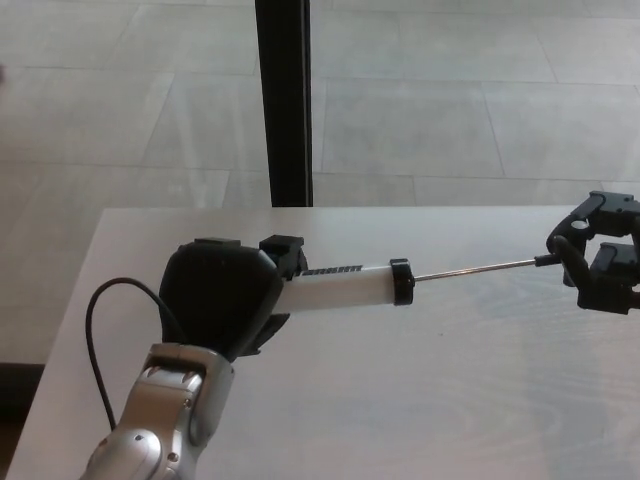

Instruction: The robot uses its left hand to lift the air pump kept on the middle of the desk and use the right hand to pull out the handle

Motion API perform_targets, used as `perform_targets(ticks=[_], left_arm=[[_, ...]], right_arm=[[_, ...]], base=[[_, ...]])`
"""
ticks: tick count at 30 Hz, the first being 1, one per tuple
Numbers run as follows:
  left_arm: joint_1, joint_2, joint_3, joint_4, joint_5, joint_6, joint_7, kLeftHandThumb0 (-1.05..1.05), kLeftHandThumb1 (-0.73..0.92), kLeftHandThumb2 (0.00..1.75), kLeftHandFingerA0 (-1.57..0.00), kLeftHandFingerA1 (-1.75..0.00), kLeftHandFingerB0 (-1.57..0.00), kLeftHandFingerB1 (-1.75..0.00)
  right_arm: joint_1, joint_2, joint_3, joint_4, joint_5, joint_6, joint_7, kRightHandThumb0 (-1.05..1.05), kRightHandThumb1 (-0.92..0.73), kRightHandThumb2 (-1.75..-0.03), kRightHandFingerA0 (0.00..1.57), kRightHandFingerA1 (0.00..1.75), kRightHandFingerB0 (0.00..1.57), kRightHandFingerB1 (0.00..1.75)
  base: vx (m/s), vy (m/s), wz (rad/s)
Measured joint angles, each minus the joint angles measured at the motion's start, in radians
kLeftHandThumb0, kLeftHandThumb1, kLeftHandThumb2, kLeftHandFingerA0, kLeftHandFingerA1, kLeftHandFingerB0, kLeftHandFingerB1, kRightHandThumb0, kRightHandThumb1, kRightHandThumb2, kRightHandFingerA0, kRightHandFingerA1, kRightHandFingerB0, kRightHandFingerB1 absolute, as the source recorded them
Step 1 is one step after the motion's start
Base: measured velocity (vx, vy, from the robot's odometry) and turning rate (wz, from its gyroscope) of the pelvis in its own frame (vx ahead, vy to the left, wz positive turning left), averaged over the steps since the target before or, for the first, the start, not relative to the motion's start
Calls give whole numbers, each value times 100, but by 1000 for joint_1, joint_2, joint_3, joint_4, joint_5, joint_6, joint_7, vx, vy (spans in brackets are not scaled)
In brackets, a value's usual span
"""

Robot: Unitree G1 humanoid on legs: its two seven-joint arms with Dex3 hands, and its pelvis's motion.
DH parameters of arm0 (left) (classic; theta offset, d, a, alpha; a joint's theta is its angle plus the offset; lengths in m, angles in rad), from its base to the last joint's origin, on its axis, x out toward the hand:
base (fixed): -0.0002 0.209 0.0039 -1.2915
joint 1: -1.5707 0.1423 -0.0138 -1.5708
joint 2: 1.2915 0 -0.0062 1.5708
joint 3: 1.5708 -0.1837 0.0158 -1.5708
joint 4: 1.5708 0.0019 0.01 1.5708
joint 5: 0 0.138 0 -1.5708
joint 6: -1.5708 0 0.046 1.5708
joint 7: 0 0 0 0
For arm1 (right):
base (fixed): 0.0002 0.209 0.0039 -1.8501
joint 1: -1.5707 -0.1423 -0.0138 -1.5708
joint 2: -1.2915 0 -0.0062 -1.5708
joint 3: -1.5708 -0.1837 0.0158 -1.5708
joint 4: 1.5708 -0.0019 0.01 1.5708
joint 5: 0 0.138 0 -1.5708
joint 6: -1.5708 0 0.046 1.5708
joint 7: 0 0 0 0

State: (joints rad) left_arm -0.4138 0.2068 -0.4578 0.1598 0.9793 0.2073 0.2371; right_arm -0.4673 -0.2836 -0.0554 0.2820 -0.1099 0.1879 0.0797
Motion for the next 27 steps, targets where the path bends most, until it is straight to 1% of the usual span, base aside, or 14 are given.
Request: perform_targets(ticks=[9, 10, 11, 12, 13, 14, 15, 16, 17, 19, 22, 23, 26, 27], left_arm=[[13, 0, 0, 2, -2, 0, 2, -29, 72, 75, -81, -171, -72, -133], [15, 0, 0, 2, -3, 0, 2, -33, 56, 102, -110, -128, -81, -100], [15, 0, 0, 2, -3, 0, 2, -35, 57, 101, -111, -130, -82, -106], [16, 0, -2, 3, -2, 0, 4, -29, 72, 72, -82, -173, -73, -124], [18, 0, -2, 4, -3, -1, 4, -29, 72, 72, -82, -173, -73, -124], [19, -1, -3, 4, -3, -1, 4, -27, 70, 75, -84, -172, -71, -133], [20, -2, -3, 5, -3, -1, 4, -23, 67, 80, -93, -175, -75, -133], [20, -3, -5, 6, -3, -1, 5, -24, 66, 85, -86, -168, -78, -101], [21, -5, -8, 6, -3, -1, 5, -22, 65, 88, -86, -171, -74, -119], [25, -10, -15, 4, -3, 1, 2, -22, 65, 88, -86, -171, -74, -119], [30, -17, -25, 2, -3, 1, -1, -21, 65, 89, -83, -174, -70, -143], [32, -21, -30, 3, -3, 1, -1, -25, 68, 83, -84, -172, -72, -136], [36, -32, -43, 11, -2, 1, -1, -21, 65, 85, -102, -175, -67, -141], [38, -37, -46, 12, -2, 1, -1, -23, 67, 84, -81, -175, -67, -150]], right_arm=[[0, 0, -3, 4, 2, 0, 0, -9, -53, -111, 83, 168, 83, 138], [0, 0, -3, 4, 2, 0, 1, -30, -73, -64, 78, 131, 61, 58], [0, 0, -3, 4, 2, 0, 1, -41, -70, -61, 74, 97, 37, 41], [0, 0, -3, 2, 2, 0, 2, -59, -56, -88, 60, 76, 12, 43], [0, 0, -3, -1, 2, 1, 4, -59, -56, -88, 60, 76, 12, 43], [0, -3, 1, -5, 1, 2, 8, -60, -53, -91, 27, 62, 0, 26], [0, -7, 4, -7, 2, 2, 14, -64, -62, -81, 5, 47, 0, 5], [0, -18, 13, -11, 2, 2, 29, -96, -60, -89, 0, 8, 0, 1], [1, -33, 23, -12, 1, 2, 44, -105, -65, -94, 0, 8, 0, 2], [0, -54, 36, -12, 0, 2, 68, -105, -65, -94, 0, 8, 0, 2], [0, -73, 50, -12, -1, 2, 93, -91, -76, -63, 0, 0, 0, 0], [0, -79, 53, -12, -2, 2, 99, -92, -66, -82, 0, 0, 0, 0], [0, -83, 52, -16, -3, 2, 106, -95, -67, -83, 0, 0, 0, 0], [0, -83, 49, -17, -3, 2, 106, -95, -68, -84, 0, 0, 0, 0]], base=[[0, 0, 0], [0, 0, 0], [0, 0, 0], [0, 0, 0], [0, 0, 0], [0, 0, 0], [0, 0, 0], [0, 0, 0], [0, 0, 0], [0, 0, 0], [0, 0, 0], [0, 0, 0], [0, 0, 0], [0, 0, 0]])
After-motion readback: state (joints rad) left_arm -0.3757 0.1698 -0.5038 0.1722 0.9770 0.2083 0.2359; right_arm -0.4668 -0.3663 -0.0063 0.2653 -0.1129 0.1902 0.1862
